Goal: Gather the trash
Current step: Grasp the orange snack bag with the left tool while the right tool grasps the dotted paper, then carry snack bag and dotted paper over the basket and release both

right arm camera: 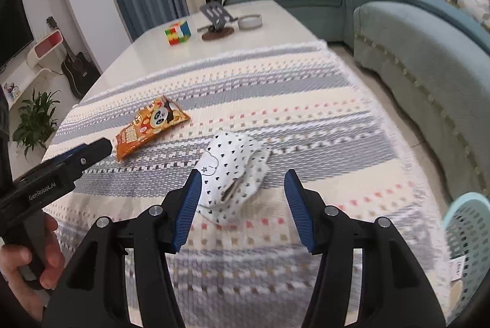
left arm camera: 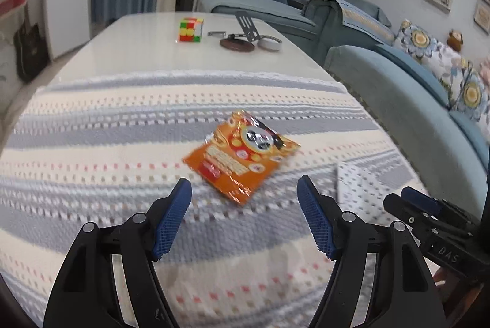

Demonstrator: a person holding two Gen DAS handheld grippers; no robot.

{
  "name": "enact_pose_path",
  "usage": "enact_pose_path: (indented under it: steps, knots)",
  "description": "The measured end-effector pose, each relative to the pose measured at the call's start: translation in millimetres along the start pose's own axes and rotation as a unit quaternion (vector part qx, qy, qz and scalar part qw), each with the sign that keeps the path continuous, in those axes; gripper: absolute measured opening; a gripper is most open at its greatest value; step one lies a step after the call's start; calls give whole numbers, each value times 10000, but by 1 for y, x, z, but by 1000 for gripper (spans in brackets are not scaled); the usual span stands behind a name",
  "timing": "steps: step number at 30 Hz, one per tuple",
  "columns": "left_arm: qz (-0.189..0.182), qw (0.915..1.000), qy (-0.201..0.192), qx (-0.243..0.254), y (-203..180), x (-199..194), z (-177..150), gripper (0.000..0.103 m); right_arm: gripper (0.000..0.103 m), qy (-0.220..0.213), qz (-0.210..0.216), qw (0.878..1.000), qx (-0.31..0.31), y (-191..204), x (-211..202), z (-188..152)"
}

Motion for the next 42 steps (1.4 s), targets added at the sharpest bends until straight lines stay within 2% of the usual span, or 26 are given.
enact_pose_path:
  steps: [3,6,7,9,11,14,18,23,25,29,30,33,37,41,42]
  knots:
    - [41,9994,-29,345,-5,12,9,72,54,99,-205,9997,-83,4,17,4]
    - [26,9983,156,557,-6,29,9,72,54,393,-344,9985,-133,5,34,1]
    - [-32,9978,243,618,-6,36,8,72,50,403,-380,9983,-152,6,35,1]
    - [-78,9965,430,717,-5,47,4,72,28,392,-361,9983,-245,8,35,0]
    - [-176,9952,571,774,-7,53,3,72,16,370,-390,9978,-378,12,36,-1]
    - [-91,9921,803,957,-10,64,0,73,13,304,-466,9971,-511,16,34,-3]
    - [158,9890,887,1175,-15,71,1,76,12,286,-448,9974,-479,15,31,-4]
    - [300,9907,796,1059,-9,72,4,55,6,113,-404,9976,-554,18,25,-2]
    - [337,9905,759,1096,-10,71,4,42,5,42,-358,9979,-539,19,21,-1]
    - [408,9908,628,1131,-12,64,5,30,5,-105,-90,9989,-454,18,12,2]
    - [263,9923,531,1087,-15,59,5,8,5,-175,-2,9990,-417,17,8,3]
    - [-119,9956,250,900,-28,37,3,8,4,-487,336,9980,-236,12,-13,7]
    - [-497,9942,-29,957,-64,5,5,7,4,-642,363,9972,124,-15,-43,8]
    - [-910,9873,-320,1261,-124,-33,20,7,4,-1103,251,9928,391,-58,-104,16]
    - [-990,9857,-362,1318,-136,-39,21,7,4,-1273,113,9909,423,-73,-125,18]
Point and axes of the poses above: each gripper's, at about its wrist camera, not at the fingertips, and x roughly the way its jaws point, y to its left, z to its top, the point moved 7 cm from there along x, roughly the way its jaws point, and after that the axes turned 9 degrees about x, right-handed, at the moved point
